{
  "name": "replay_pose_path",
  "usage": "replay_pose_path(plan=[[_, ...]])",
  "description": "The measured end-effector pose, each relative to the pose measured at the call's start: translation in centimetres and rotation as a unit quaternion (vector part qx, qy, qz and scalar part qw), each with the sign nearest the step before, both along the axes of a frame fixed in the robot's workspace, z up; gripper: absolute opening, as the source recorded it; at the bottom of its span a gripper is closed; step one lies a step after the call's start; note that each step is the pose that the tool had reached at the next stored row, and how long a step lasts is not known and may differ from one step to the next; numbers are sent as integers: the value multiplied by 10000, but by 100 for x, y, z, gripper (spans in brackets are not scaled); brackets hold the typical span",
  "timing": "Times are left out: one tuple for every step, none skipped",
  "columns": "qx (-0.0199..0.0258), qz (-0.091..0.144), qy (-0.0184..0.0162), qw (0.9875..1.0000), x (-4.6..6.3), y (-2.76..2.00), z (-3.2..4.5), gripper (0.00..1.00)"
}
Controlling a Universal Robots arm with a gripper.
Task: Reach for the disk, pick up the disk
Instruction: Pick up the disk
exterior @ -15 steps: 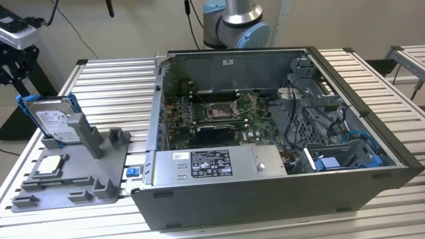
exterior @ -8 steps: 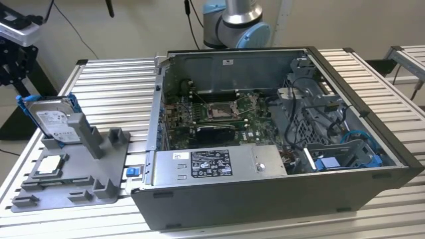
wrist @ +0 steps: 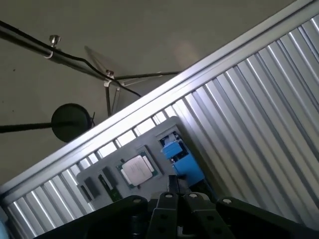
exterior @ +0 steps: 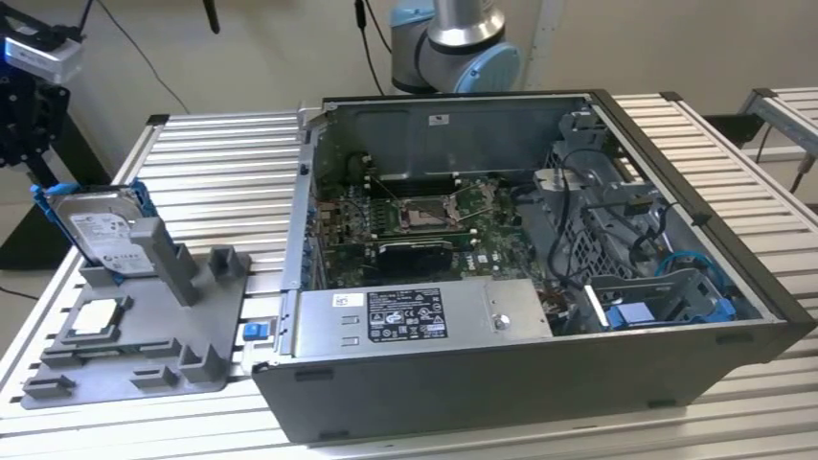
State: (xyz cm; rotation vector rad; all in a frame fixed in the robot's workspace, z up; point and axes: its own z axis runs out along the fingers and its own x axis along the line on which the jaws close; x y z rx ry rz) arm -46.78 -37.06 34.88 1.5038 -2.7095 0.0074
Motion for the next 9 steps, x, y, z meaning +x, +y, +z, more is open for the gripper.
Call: replay_pose_path(plan=[[0, 43, 0, 10000, 0, 0, 0, 0], [-1, 50, 0, 10000, 0, 0, 0, 0], [-1, 50, 0, 10000, 0, 0, 0, 0], [-1, 51, 0, 10000, 0, 0, 0, 0], [-1, 52, 0, 10000, 0, 0, 0, 0], [-1, 53, 0, 10000, 0, 0, 0, 0], [-1, 53, 0, 10000, 0, 0, 0, 0], [-1, 54, 0, 10000, 0, 0, 0, 0], [-1, 58, 0, 10000, 0, 0, 0, 0]])
